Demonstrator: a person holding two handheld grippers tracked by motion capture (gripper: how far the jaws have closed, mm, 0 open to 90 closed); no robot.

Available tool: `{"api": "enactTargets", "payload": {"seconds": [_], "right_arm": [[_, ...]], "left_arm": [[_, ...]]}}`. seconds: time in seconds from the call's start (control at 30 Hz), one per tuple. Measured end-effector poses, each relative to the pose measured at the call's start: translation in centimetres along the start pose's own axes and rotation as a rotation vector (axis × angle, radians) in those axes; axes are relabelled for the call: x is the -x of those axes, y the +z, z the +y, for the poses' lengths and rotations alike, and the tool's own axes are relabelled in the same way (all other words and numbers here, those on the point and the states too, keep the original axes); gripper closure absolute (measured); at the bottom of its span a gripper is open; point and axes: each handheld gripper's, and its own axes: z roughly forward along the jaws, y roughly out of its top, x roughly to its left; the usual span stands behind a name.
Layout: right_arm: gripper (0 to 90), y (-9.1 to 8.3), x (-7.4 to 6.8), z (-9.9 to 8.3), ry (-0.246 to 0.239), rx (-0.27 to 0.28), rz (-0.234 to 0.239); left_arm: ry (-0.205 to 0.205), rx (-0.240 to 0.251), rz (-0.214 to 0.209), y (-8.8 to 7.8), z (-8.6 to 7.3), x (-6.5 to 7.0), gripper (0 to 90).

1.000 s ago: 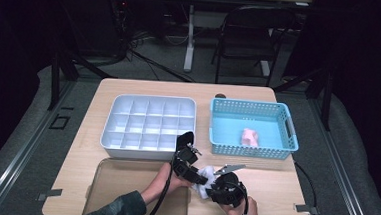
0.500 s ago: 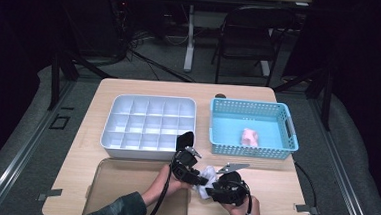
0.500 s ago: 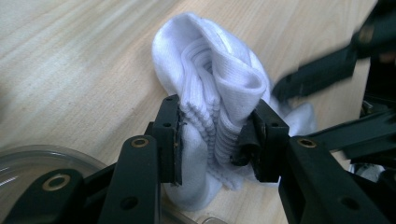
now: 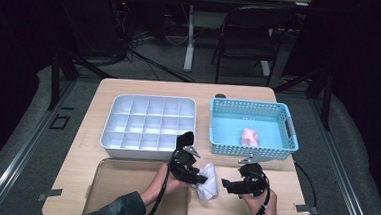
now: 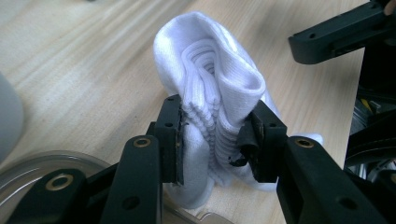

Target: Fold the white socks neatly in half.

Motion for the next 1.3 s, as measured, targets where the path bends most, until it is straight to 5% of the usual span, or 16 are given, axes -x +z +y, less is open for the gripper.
{"api": "enactTargets", "payload": {"seconds": [0.33,0.53,0.83,1.3], "right_arm": [[3.5,0.3,0.5,0.0,-0.01,-0.007,-0.032],[0.0,1.0,0.8,-0.2,-0.01,-0.069,-0.042],[0.0,1.7,1.0,-0.3,-0.013,-0.127,-0.067],[0.0,2.4,1.1,-0.5,-0.016,-0.18,-0.09]], "left_arm": [[0.049,0.034,0.046,-1.7,0.1,0.6,62.8],[0.066,0.052,0.051,-2.4,0.2,0.8,62.7],[0.088,0.078,0.093,-3.7,0.4,1.2,62.7],[0.111,0.122,0.096,-5.6,0.7,1.6,62.7]]}}
